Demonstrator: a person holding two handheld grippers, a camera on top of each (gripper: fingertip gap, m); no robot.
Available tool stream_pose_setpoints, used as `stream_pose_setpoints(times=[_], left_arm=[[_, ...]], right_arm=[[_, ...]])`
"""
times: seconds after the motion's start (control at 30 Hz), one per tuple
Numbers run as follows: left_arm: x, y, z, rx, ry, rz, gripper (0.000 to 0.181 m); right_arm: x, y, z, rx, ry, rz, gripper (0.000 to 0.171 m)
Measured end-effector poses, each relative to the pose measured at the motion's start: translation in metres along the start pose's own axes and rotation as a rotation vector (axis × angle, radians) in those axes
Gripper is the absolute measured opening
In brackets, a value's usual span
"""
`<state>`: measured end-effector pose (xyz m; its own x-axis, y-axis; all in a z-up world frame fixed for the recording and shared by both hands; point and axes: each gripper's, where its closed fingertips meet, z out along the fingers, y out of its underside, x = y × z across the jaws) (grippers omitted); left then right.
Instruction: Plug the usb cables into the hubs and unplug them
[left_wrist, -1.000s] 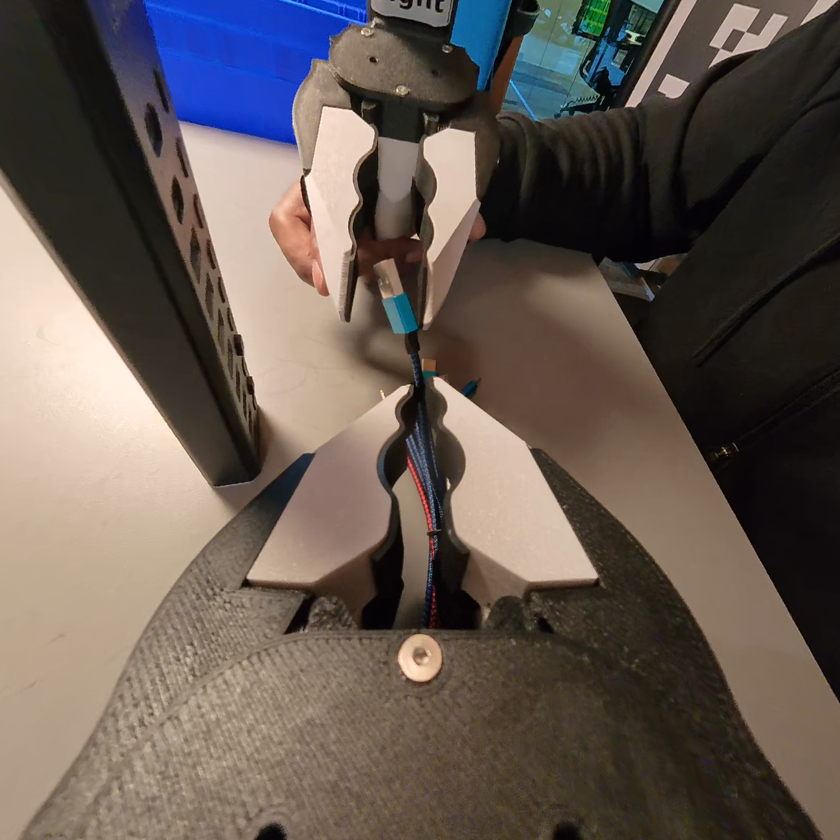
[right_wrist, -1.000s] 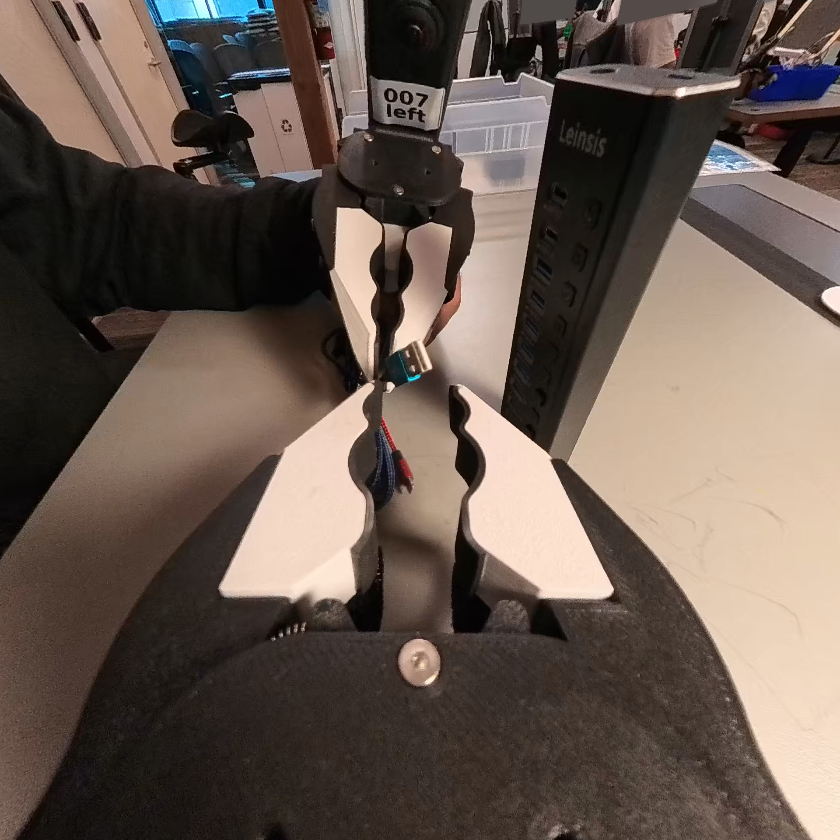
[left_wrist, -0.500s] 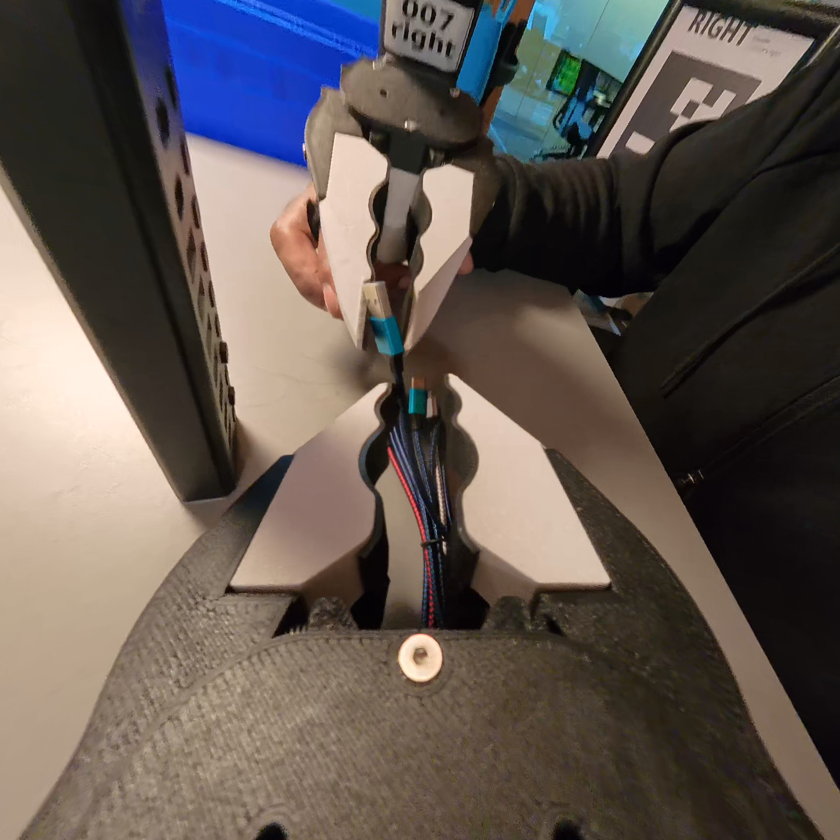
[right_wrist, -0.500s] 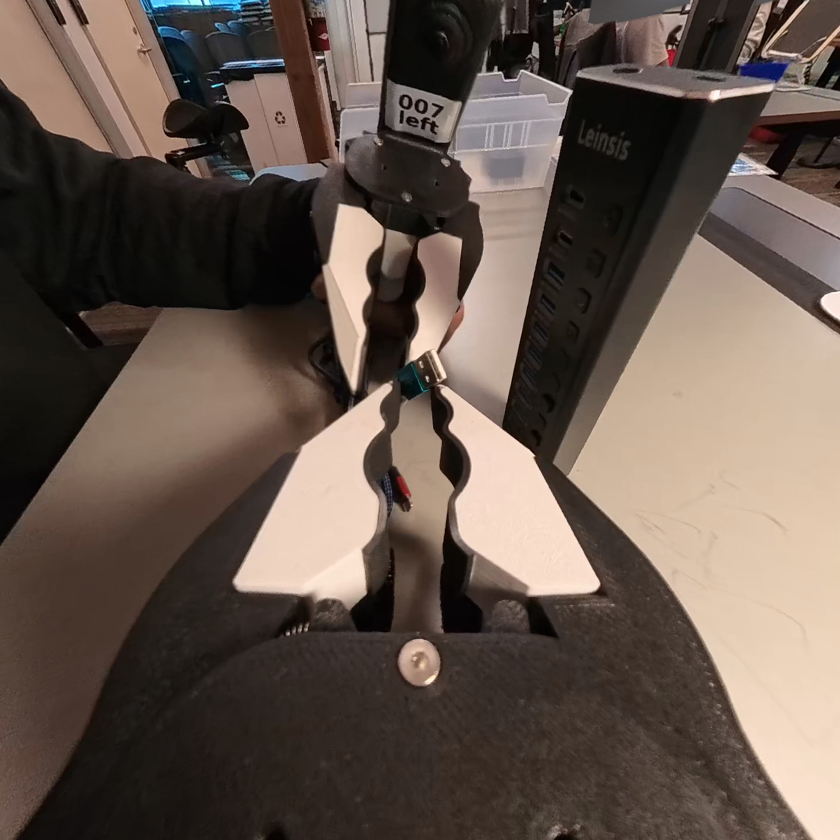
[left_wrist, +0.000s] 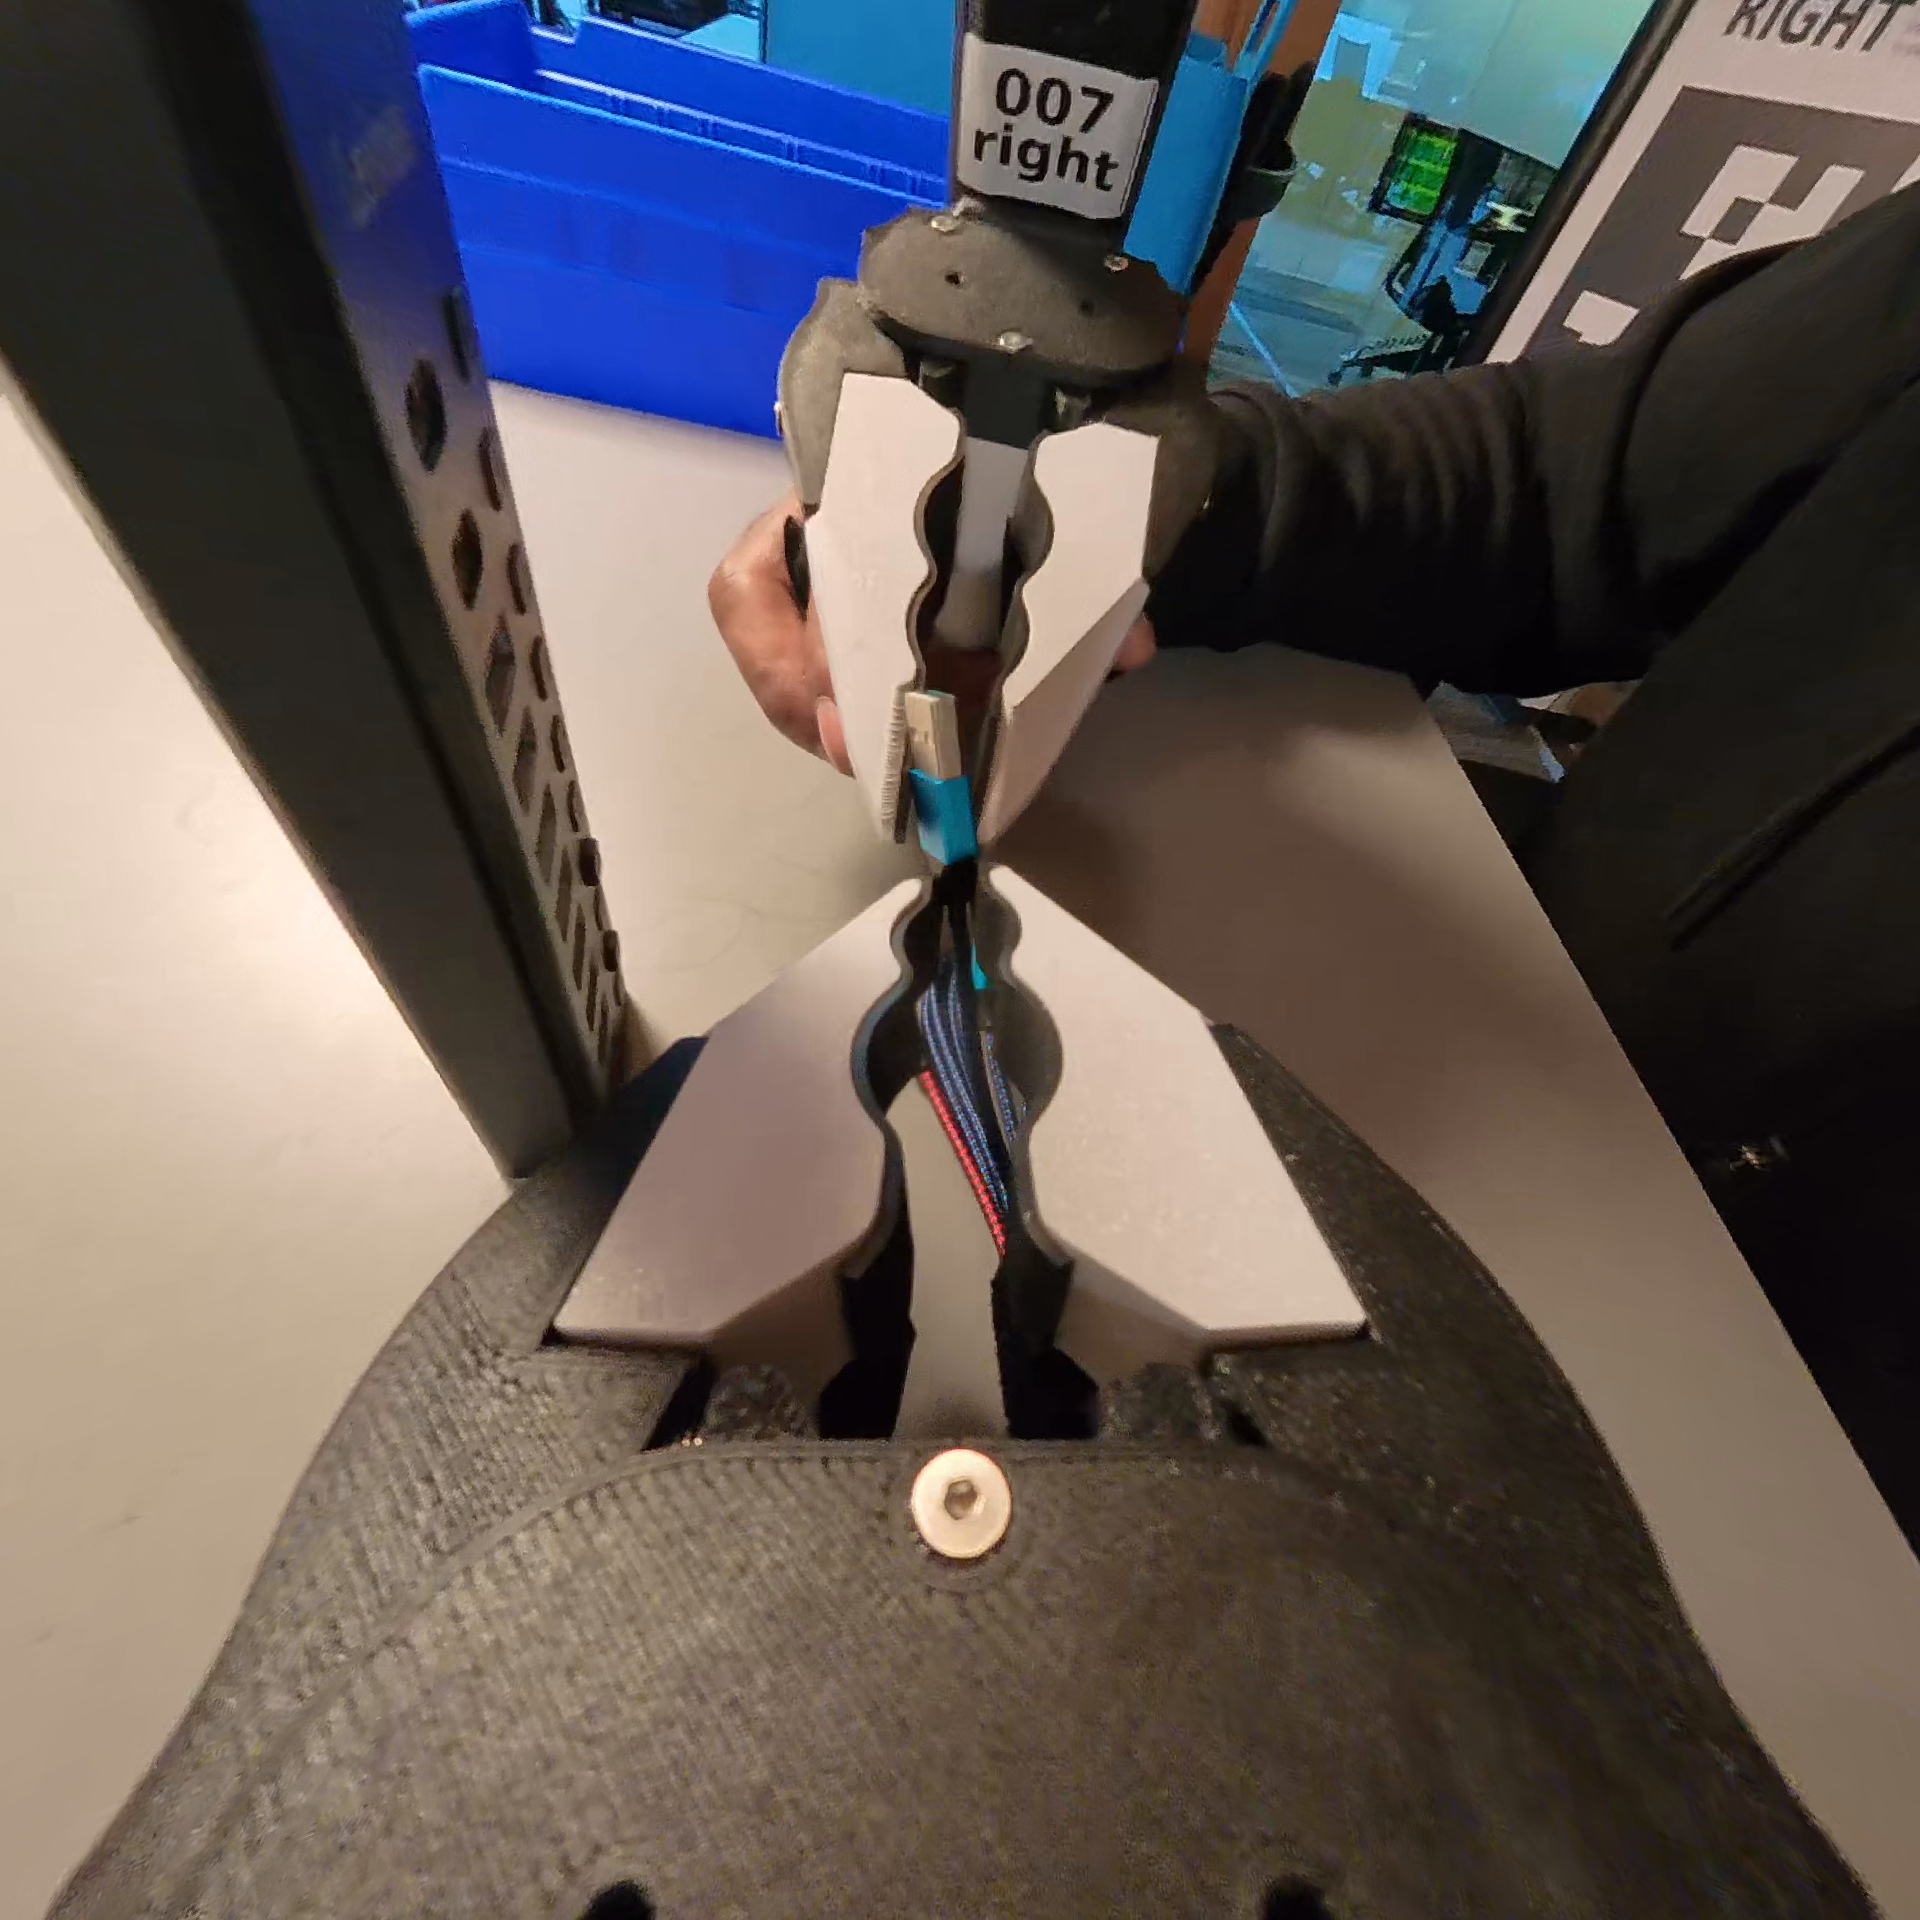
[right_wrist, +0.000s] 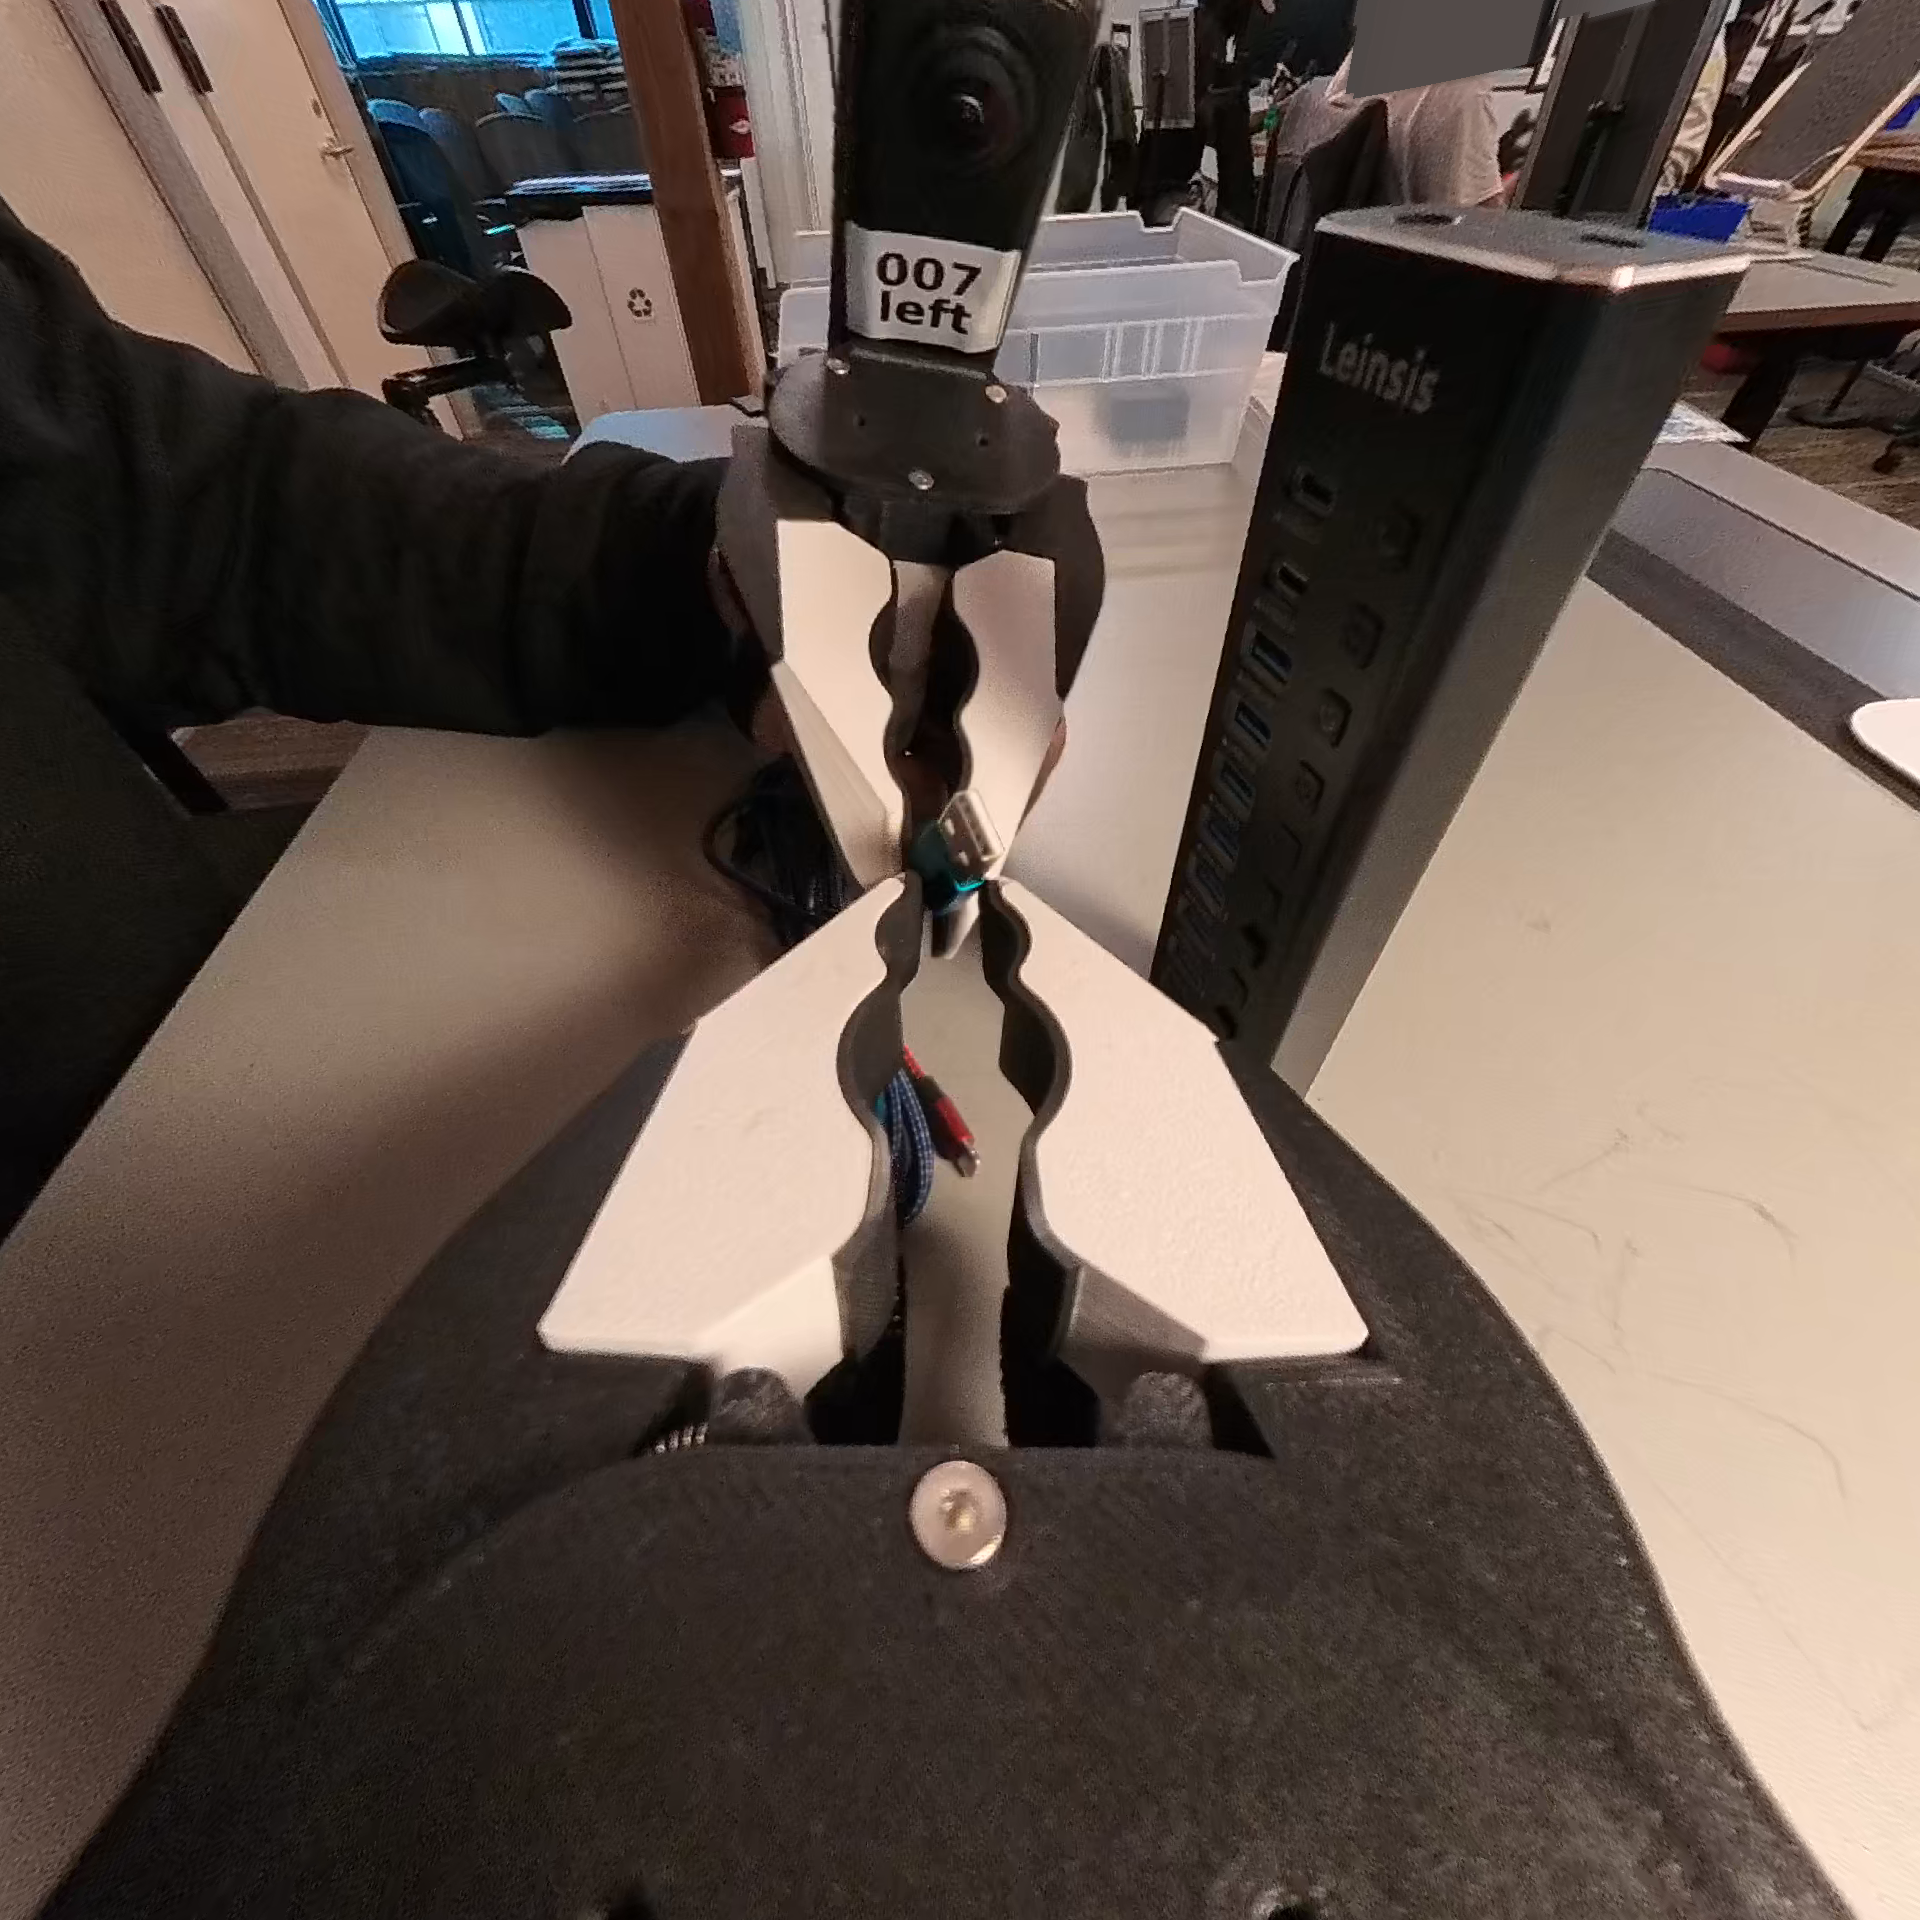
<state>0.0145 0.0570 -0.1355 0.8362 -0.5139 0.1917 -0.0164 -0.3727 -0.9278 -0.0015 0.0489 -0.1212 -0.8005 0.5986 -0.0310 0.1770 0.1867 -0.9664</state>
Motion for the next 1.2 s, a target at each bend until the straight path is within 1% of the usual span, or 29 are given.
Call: stream_pose_setpoints(times=[0.17, 0.47, 0.57, 0.8, 0.93, 1.07, 1.2], left_arm=[[-0.01, -0.001, 0.001, -0.006, -0.075, -0.003, 0.008], [-0.012, 0.002, 0.002, -0.006, -0.058, -0.099, 0.008], [-0.012, -0.003, 0.0, 0.029, -0.041, -0.133, 0.008], [-0.014, -0.026, -0.016, 0.195, 0.025, -0.258, 0.007], [-0.016, -0.028, -0.019, 0.245, 0.068, -0.344, 0.007], [-0.013, -0.028, -0.016, 0.261, 0.109, -0.375, 0.008], [-0.01, -0.029, -0.015, 0.265, 0.128, -0.364, 0.007]], right_arm=[[0.009, 0.001, -0.001, -0.007, 0.056, 0.003, 0.013], [0.013, 0.003, 0.0, -0.021, 0.084, -0.013, 0.017], [0.016, 0.0, -0.002, -0.004, 0.1, -0.017, 0.017], [0.03, -0.013, -0.011, 0.073, 0.202, -0.071, 0.017], [0.039, -0.022, -0.019, 0.126, 0.273, -0.112, 0.017], [0.034, -0.025, -0.018, 0.156, 0.237, -0.082, 0.018], [0.027, -0.024, -0.013, 0.151, 0.215, -0.109, 0.019]])
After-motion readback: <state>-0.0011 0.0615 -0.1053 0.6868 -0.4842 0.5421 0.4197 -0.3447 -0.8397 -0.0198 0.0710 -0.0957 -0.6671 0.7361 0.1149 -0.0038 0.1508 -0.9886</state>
